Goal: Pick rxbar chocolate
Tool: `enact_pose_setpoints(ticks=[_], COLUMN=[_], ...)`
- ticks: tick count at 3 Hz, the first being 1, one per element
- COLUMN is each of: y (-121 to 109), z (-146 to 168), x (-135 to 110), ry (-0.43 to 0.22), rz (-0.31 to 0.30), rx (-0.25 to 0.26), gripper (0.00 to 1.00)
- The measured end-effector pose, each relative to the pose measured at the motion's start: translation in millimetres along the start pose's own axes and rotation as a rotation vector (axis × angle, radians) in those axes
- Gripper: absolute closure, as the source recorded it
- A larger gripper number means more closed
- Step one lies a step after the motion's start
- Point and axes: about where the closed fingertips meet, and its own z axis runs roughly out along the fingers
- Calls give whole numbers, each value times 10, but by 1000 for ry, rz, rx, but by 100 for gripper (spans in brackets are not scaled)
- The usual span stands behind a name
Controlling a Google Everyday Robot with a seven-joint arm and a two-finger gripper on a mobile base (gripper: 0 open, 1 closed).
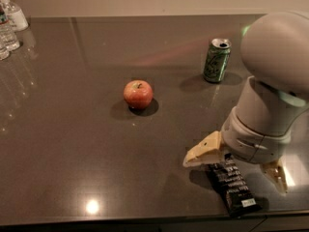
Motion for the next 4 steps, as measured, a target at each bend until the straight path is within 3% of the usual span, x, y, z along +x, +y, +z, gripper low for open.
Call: enact_pose_setpoints(ticks=[3, 4], y=[13, 15], z=[120, 136], x=[-13, -5], ry=[-1, -2], rz=[-3, -1], rx=[-28, -45], gripper=[0, 18])
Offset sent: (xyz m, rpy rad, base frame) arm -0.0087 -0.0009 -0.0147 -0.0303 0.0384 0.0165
